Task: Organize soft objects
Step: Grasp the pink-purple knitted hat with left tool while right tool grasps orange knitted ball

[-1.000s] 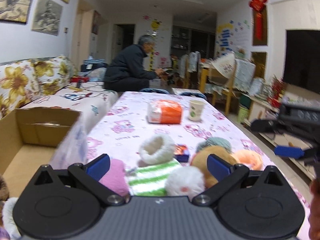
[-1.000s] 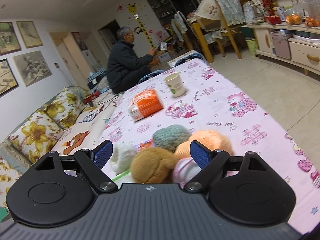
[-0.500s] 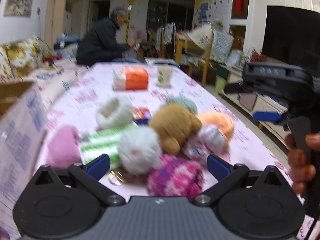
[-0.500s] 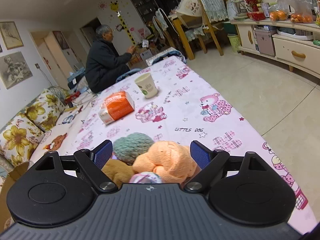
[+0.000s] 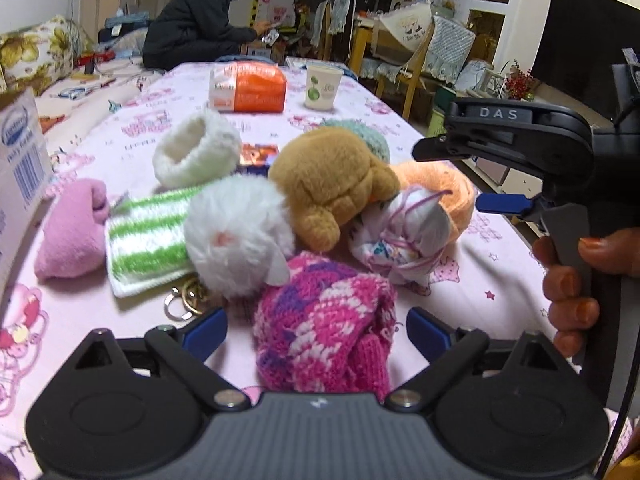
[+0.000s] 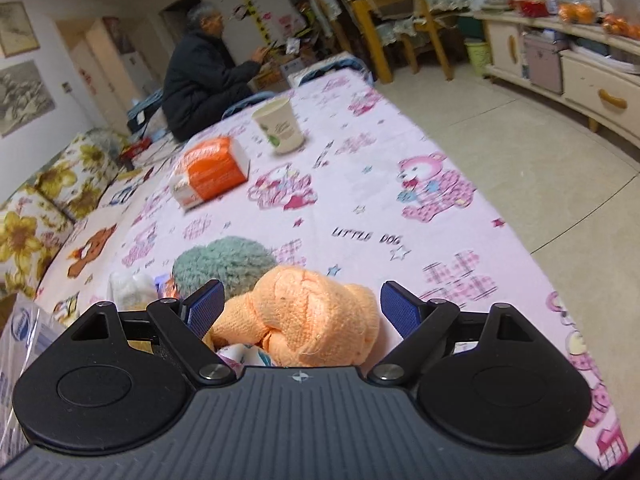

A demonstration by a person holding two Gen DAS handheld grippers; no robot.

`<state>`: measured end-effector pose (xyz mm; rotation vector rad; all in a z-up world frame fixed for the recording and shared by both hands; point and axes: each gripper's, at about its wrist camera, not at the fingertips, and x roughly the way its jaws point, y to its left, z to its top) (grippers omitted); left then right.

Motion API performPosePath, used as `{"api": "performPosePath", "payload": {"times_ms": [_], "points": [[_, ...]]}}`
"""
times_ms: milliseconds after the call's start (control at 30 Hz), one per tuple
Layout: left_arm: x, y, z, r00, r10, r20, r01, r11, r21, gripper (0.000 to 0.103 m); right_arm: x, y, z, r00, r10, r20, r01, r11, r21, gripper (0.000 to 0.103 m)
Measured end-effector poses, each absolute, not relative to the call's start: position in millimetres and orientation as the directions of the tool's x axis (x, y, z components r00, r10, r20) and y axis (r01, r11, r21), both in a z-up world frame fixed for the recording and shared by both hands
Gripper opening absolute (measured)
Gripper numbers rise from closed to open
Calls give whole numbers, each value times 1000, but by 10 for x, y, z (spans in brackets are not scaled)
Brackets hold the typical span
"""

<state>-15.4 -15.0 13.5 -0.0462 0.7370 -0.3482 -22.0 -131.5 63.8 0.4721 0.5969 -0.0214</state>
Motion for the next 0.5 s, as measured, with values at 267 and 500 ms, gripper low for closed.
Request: {"api": "performPosePath", "payload": {"times_ms": [267,500], "points": [[-103,-189,78,669,-331,-666,315,937,-149,78,-197,-1374,549,783,158,-602,148,893,426,103],[-116,-220,86,671,-343,-658,356,927,-120,65,-165,-1347,522,774,170,-609,143,891,430,103]]}}
